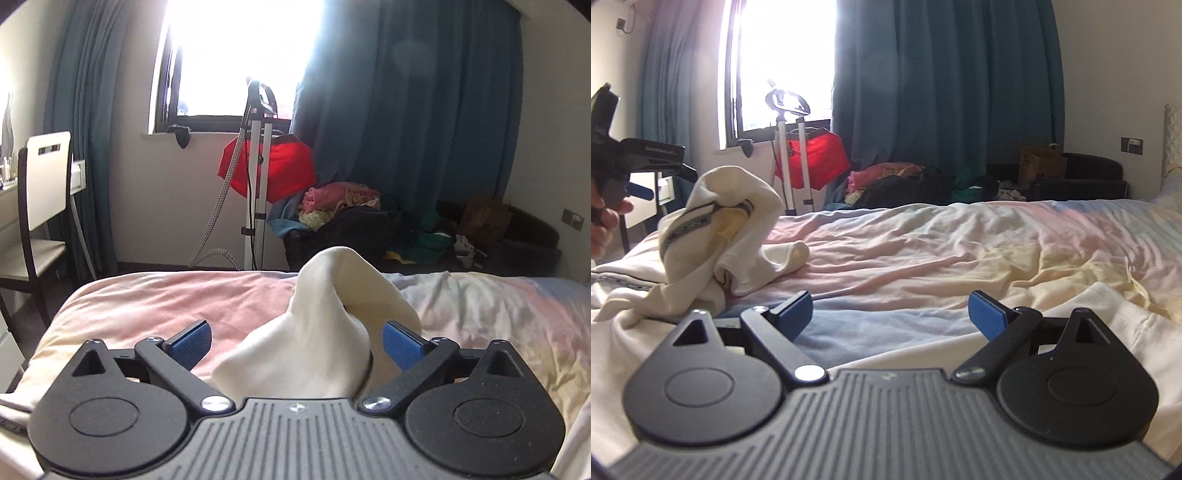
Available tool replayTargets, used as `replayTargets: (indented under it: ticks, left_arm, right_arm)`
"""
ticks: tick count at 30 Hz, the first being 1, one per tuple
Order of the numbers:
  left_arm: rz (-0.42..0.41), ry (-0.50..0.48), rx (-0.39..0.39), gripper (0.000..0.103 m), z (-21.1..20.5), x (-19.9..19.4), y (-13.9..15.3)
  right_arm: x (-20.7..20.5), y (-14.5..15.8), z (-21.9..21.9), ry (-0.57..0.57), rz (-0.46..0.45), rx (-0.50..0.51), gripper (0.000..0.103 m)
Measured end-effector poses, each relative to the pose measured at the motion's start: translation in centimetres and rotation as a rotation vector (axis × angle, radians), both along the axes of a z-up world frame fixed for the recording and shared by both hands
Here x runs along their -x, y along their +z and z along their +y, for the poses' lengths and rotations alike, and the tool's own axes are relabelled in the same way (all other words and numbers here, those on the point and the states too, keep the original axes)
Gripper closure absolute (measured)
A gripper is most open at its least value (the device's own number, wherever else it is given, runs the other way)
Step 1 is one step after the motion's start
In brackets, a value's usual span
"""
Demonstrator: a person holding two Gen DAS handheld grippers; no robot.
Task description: Fold clothes
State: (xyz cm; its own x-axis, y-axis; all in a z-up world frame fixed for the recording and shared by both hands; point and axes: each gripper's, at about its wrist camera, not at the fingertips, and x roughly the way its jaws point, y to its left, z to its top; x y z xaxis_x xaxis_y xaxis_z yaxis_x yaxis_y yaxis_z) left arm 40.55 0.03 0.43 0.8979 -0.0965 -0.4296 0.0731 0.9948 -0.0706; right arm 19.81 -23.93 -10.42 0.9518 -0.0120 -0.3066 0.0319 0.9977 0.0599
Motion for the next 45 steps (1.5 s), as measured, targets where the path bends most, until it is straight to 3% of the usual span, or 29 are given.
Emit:
replayTargets:
  ticks: [3,8,12,13,14,17,22,26,30,34,39,42,43,45]
  left_arm:
    - [-0.043,0.039,-0.018,0.001,0.9,7.2,0.0]
    - [-0.099,0.042,0.071,0.000,1.8,19.5,-1.1]
    - [-0.041,-0.014,0.089,0.000,1.0,24.2,-1.9]
    - [-0.037,-0.046,0.089,0.000,0.7,24.9,-2.1]
    - [-0.037,-0.051,0.067,0.000,0.7,25.2,-2.4]
    - [-0.067,-0.021,0.030,0.000,0.8,25.9,-2.5]
    - [-0.068,0.019,0.060,0.000,2.2,24.6,-2.8]
    - [-0.050,0.047,0.065,0.000,3.0,23.2,-3.4]
    - [-0.040,0.073,0.102,0.000,4.2,22.0,-3.9]
    - [-0.021,0.145,0.146,0.000,6.0,20.5,-4.9]
    - [0.010,0.172,0.214,0.001,7.7,19.3,-6.3]
    - [0.016,0.178,0.203,0.001,7.5,18.8,-6.8]
    - [0.019,0.171,0.210,0.001,7.4,18.6,-6.9]
    - [0.017,0.153,0.207,0.001,6.9,18.4,-7.0]
  right_arm:
    - [1.2,0.5,0.5,0.039,-0.022,-0.012,0.010]
    - [3.8,1.3,0.8,0.105,-0.038,-0.046,0.010]
    - [5.5,1.4,0.6,0.140,-0.005,-0.127,0.012]
    - [5.6,1.3,0.7,0.144,0.010,-0.143,0.019]
    - [5.7,1.3,0.8,0.148,0.025,-0.156,0.026]
    - [5.6,1.0,1.0,0.165,0.065,-0.182,0.027]
    - [5.4,0.1,0.8,0.174,0.130,-0.238,0.027]
    - [2.9,0.0,1.9,0.199,0.178,-0.242,0.027]
    - [-2.8,0.2,4.1,0.232,0.215,-0.264,0.027]
    - [-11.0,-0.1,6.8,0.229,0.247,-0.387,0.027]
    - [-18.4,-2.0,11.5,0.188,0.309,-0.346,0.029]
    - [-20.5,-3.3,12.4,0.156,0.335,-0.335,0.047]
    - [-21.0,-3.5,12.6,0.147,0.338,-0.327,0.065]
    - [-20.7,-2.8,12.7,0.135,0.314,-0.299,0.077]
